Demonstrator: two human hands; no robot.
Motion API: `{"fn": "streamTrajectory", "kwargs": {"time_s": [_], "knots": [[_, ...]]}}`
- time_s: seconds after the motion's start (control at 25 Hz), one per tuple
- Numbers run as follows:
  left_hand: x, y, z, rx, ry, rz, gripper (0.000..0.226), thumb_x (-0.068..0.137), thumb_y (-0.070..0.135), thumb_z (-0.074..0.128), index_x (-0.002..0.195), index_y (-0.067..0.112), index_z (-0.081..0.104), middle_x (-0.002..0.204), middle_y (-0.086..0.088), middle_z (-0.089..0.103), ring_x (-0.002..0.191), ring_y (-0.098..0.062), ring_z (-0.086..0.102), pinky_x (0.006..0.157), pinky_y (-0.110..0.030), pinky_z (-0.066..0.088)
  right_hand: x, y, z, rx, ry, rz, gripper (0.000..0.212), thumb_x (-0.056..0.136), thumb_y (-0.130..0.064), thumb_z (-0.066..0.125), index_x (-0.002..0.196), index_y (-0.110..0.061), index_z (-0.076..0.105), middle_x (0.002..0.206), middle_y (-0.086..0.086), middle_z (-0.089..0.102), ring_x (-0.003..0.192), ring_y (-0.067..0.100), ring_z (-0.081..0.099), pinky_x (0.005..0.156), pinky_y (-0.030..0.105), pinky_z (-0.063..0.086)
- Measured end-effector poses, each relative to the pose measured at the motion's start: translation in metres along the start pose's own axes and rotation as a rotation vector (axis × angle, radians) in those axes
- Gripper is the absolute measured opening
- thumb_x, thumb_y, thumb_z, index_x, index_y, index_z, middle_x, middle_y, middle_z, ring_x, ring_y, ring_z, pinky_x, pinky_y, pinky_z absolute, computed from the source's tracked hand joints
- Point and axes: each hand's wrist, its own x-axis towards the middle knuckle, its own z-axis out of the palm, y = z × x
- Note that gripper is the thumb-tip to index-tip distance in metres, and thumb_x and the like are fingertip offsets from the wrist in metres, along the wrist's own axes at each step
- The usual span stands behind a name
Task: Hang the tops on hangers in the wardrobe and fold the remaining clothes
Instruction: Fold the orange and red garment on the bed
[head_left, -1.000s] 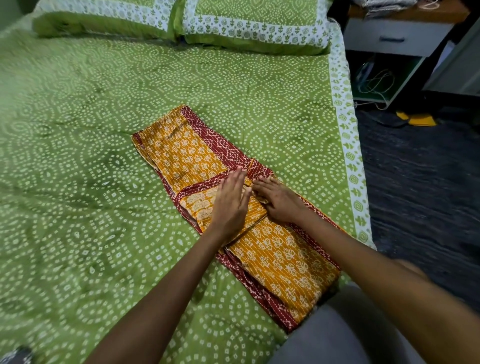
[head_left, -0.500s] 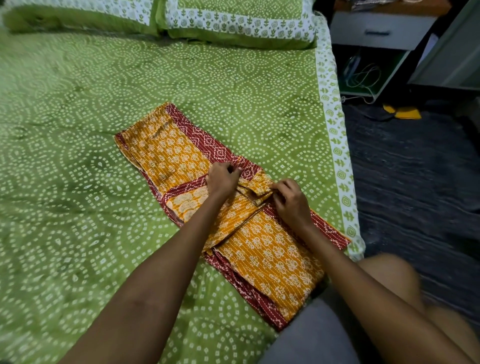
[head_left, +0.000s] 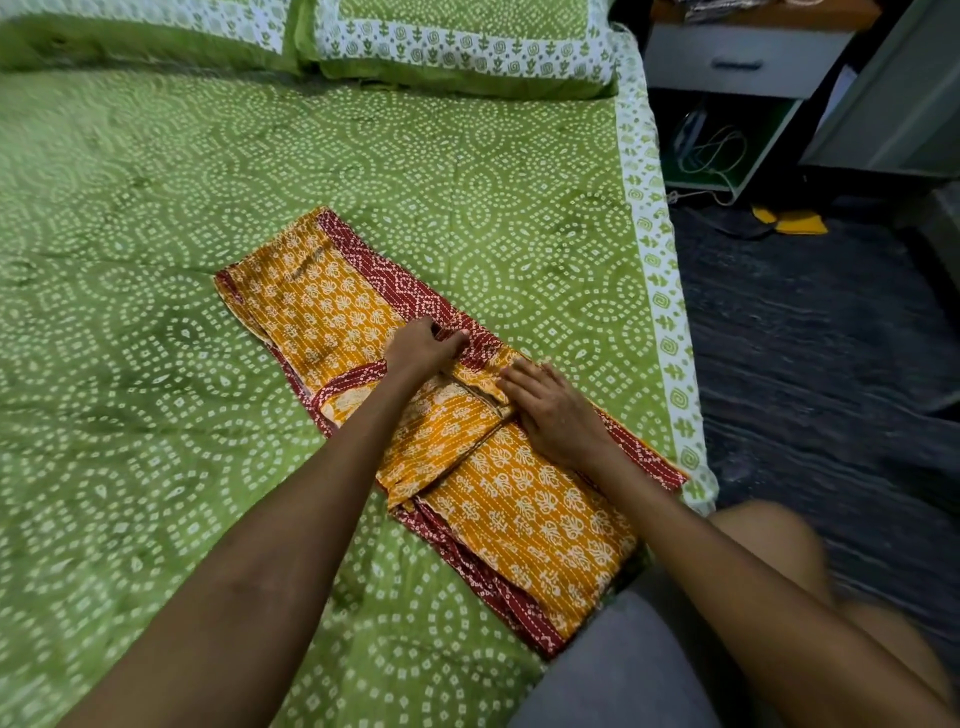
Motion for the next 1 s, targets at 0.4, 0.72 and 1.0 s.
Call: {"fn": "streamTrajectory", "kwargs": {"time_s": [0.4,0.72,1.0], "knots": [[-0.087,0.001,0.045,0.486,-0.188,0.541,0.060,0.094,0.053,-0.001,0.147,0.027,0.003,0.158,0.001,0.000,0.144,-0.018,-0.010,0.116,-0.035,-0.010,-0.061,0.025,-0.011,-0.080,-0.378,-0.056,0.070,0.089,-0.064,-0.005,0.148,-0.027,0.000,0.156,-0.005,-0.005,0.144,0.015,-0.010,0.116,0.044,-0.008],[-0.186,-0.027,0.042,0.426,-0.391,0.726,0.069,0.087,0.068,-0.004,0.147,0.034,0.005,0.156,0.009,-0.001,0.144,-0.013,-0.013,0.118,-0.041,-0.007,-0.115,0.083,-0.070,0.268,-0.550,0.020,0.075,0.085,0.009,0.038,0.138,-0.043,0.024,0.148,-0.025,0.014,0.142,0.003,0.006,0.116,0.042,0.021],[-0.236,-0.053,0.046,0.479,-0.043,0.783,0.049,0.085,0.050,0.044,0.130,0.029,0.045,0.135,0.003,0.053,0.129,-0.015,0.039,0.112,-0.044,0.026,-0.099,0.091,-0.079,0.145,-0.483,-0.011,0.051,0.082,-0.004,0.058,0.117,-0.041,0.056,0.148,-0.017,0.026,0.144,0.016,0.013,0.115,0.043,0.022]]}}
